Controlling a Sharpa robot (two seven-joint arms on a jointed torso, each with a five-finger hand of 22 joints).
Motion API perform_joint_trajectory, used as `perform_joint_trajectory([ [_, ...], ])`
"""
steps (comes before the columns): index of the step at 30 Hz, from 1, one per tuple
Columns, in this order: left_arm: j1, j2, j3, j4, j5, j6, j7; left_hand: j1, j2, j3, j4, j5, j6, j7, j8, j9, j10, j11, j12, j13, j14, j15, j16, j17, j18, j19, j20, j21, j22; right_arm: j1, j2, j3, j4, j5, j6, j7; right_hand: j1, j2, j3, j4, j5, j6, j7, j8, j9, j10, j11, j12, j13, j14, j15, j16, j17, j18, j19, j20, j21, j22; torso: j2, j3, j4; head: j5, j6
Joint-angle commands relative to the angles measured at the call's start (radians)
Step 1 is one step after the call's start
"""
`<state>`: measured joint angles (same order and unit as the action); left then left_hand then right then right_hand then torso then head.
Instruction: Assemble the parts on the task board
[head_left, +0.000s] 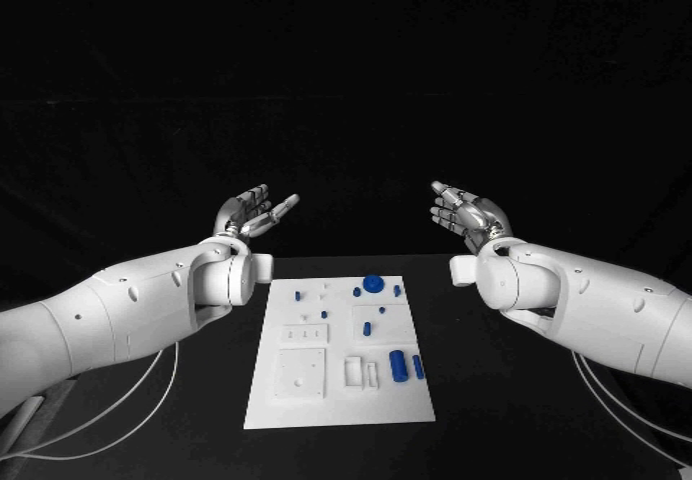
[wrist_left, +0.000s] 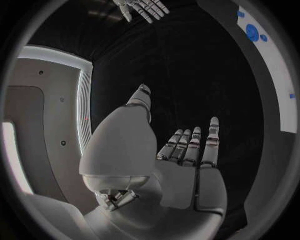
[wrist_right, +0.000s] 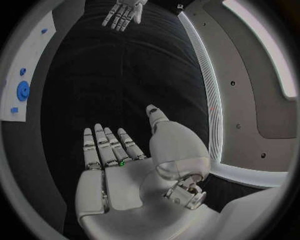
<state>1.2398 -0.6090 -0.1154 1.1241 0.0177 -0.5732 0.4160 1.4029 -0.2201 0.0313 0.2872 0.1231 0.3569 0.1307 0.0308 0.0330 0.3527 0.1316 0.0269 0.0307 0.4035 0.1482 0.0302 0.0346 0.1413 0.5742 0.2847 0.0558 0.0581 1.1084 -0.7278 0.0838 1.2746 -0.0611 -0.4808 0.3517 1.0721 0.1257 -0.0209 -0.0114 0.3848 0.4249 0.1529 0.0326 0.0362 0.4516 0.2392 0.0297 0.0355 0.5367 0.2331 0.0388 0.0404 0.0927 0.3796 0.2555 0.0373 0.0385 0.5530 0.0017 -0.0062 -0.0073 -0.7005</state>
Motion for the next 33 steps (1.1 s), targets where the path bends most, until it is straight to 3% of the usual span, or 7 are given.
perform_joint_trajectory([
  [1,0.028,0.027,-0.013,-0.069,0.016,0.158,-0.064,0.021,-0.002,0.001,0.006,0.004,0.008,0.001,0.004,0.001,0.009,0.002,0.005,0.001,0.009,0.001,0.006,0.001,0.014,0.014,0.003,0.004,0.002,0.012,0.011,0.013,-0.058,-0.084,0.253,-0.118,0.011,0.002,0.000,-0.007,0.004,0.007,0.064,0.005,0.001,0.008,0.002,0.006,0.000,0.007,0.001,0.002,0.001,0.018,0.008,0.001,0.004,0.001,0.000,0.0000,0.0000,0.000,0.000],
  [12,0.062,0.057,-0.033,-0.148,0.021,0.212,-0.088,0.020,0.006,0.007,0.005,0.002,0.016,0.004,0.005,0.002,0.016,0.004,0.006,0.002,0.015,0.002,0.006,0.002,0.016,0.023,0.003,0.006,0.002,0.030,0.027,0.038,-0.148,-0.123,0.393,-0.188,0.108,-0.029,0.004,-0.097,-0.007,0.113,0.053,0.011,0.006,0.119,-0.009,0.011,0.005,0.105,-0.004,0.007,0.005,0.013,0.049,-0.010,0.008,0.004,0.000,0.0000,0.0000,0.000,0.000],
  [13,0.056,0.046,-0.038,-0.145,0.024,0.233,-0.082,0.020,0.020,0.016,0.001,0.001,0.030,0.006,0.006,0.003,0.031,0.006,0.006,0.002,0.027,0.002,0.006,0.002,0.018,0.037,0.003,0.008,0.004,0.024,0.043,0.038,-0.196,-0.230,0.350,-0.158,0.131,-0.034,0.010,-0.122,-0.008,0.144,0.049,0.012,0.008,0.154,-0.013,0.013,0.007,0.135,-0.007,0.008,0.007,0.011,0.065,-0.014,0.009,0.005,0.003,-0.0015,0.0003,0.030,0.015],
  [16,0.056,0.040,-0.039,-0.144,0.023,0.270,-0.077,-0.022,0.099,0.031,-0.093,-0.006,0.146,0.012,0.011,0.007,0.140,0.012,0.010,0.009,0.089,0.005,0.008,0.005,0.028,0.085,0.003,0.015,0.008,0.023,0.056,0.038,-0.211,-0.326,0.325,-0.147,0.169,-0.042,0.038,-0.179,-0.010,0.266,0.036,0.018,0.013,0.266,-0.029,0.017,0.012,0.227,-0.018,0.012,0.010,0.010,0.134,-0.027,0.017,0.009,0.003,-0.0021,0.0001,0.035,0.015],
  [20,0.056,0.025,-0.041,-0.130,0.010,0.295,-0.066,-0.055,0.218,-0.009,-0.263,0.031,0.368,0.017,0.020,0.017,0.383,0.019,0.022,0.018,0.407,0.016,0.019,0.018,0.057,0.254,-0.023,0.084,0.027,0.020,0.077,0.038,-0.235,-0.471,0.307,-0.134,0.168,-0.049,0.086,-0.234,-0.009,0.439,0.019,0.023,0.020,0.487,-0.056,0.026,0.021,0.393,-0.040,0.018,0.018,0.002,0.278,-0.049,0.034,0.019,0.004,-0.0026,-0.0029,0.046,0.017],
  [24,0.057,-0.002,-0.043,-0.093,-0.010,0.297,-0.055,-0.038,0.258,-0.018,-0.323,0.053,0.557,0.030,0.028,0.025,0.676,0.027,0.026,0.027,0.659,0.008,0.035,0.029,-0.009,0.363,-0.118,0.149,0.039,0.018,0.097,0.038,-0.254,-0.637,0.295,-0.127,0.167,-0.059,0.167,-0.276,-0.008,0.608,-0.002,0.030,0.029,0.611,-0.091,0.028,0.023,0.546,-0.083,0.022,0.024,-0.001,0.471,-0.087,0.071,0.030,0.015,-0.0052,0.0013,0.049,0.023],
  [33,0.071,-0.063,-0.043,0.011,-0.049,0.306,-0.049,-0.021,0.267,0.024,-0.386,0.059,0.655,0.014,0.032,0.030,0.789,-0.011,0.031,0.027,0.787,-0.042,0.035,0.033,-0.067,0.416,-0.195,0.221,0.059,0.018,0.119,0.039,-0.270,-0.974,0.306,-0.147,0.136,-0.118,0.313,-0.274,-0.067,0.659,-0.015,0.031,0.029,0.681,-0.125,0.028,0.022,0.808,-0.176,0.045,0.045,-0.004,0.704,-0.189,0.131,0.037,0.055,-0.0197,0.0242,0.046,0.053],
])
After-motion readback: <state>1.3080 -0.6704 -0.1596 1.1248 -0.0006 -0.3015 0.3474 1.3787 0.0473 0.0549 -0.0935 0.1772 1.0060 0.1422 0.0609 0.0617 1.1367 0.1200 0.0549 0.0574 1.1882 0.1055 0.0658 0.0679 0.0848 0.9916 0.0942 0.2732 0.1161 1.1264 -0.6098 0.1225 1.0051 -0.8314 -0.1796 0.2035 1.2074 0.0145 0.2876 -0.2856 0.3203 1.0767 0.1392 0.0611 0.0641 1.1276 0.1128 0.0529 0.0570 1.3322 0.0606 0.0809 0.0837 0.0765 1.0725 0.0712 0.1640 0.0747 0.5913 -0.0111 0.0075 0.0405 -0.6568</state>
